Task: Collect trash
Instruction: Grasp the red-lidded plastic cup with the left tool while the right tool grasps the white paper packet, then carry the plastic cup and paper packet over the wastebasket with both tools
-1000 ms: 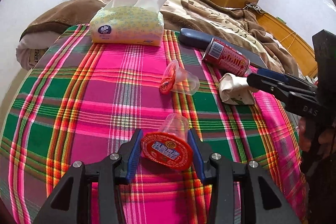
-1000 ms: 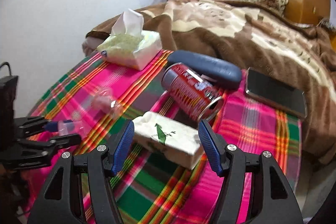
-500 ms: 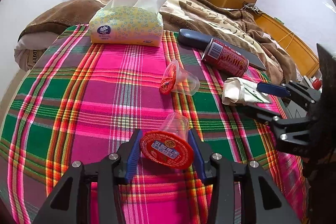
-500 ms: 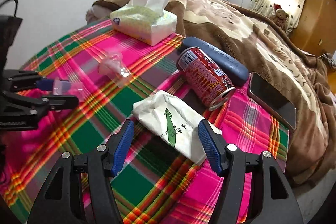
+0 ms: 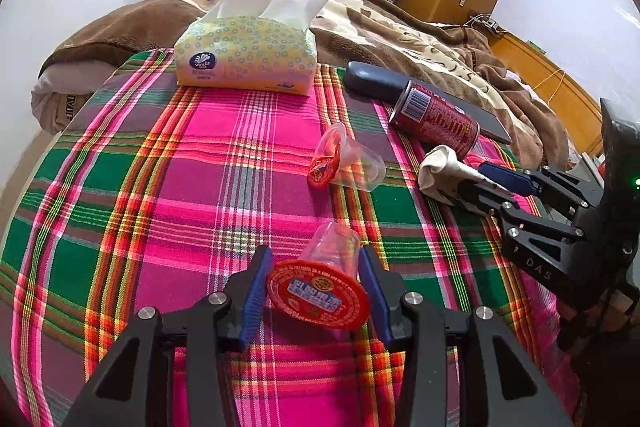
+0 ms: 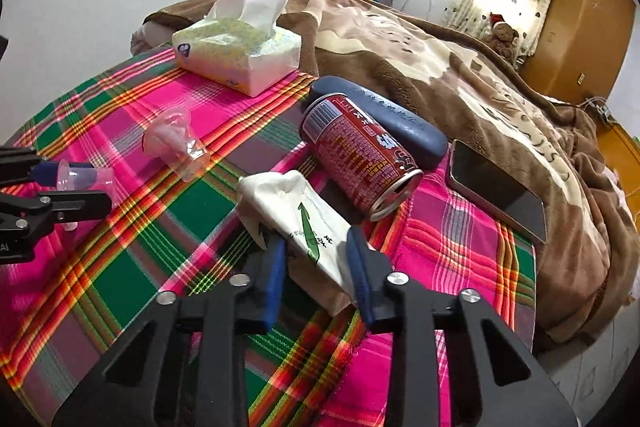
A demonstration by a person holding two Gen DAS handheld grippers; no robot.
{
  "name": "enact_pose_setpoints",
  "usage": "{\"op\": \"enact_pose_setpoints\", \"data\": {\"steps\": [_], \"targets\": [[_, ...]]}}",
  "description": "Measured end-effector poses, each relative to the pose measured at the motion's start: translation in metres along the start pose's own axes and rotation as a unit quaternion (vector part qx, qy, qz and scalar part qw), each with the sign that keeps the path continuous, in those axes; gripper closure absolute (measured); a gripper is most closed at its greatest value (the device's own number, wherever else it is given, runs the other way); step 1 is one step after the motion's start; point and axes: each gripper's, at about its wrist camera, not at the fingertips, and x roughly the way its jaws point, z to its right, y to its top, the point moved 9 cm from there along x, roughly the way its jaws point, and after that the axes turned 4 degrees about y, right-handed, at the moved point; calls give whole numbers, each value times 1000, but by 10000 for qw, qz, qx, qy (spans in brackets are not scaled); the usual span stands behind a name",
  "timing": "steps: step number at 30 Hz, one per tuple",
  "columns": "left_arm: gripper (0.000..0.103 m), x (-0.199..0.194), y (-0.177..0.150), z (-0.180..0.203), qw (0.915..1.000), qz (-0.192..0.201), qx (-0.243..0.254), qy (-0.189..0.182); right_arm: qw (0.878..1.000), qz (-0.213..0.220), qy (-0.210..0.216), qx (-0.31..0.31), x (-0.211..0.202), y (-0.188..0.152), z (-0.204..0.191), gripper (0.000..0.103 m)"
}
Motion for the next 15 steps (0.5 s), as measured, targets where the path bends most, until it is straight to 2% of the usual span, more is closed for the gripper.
{"op": "enact_pose_setpoints", "data": {"steps": [2,9,15], "targets": [[59,0,0,0,10000,-3,-49,-32,10000,51,19,61,-3,1,0,87],[59,-5,-1,3,10000,68,-62,16,9986,116,268,449,-11,2,1,96],[59,-15,-1,9,9999,141,-58,10,9959,105,469,768,-16,-1,0,97]]}}
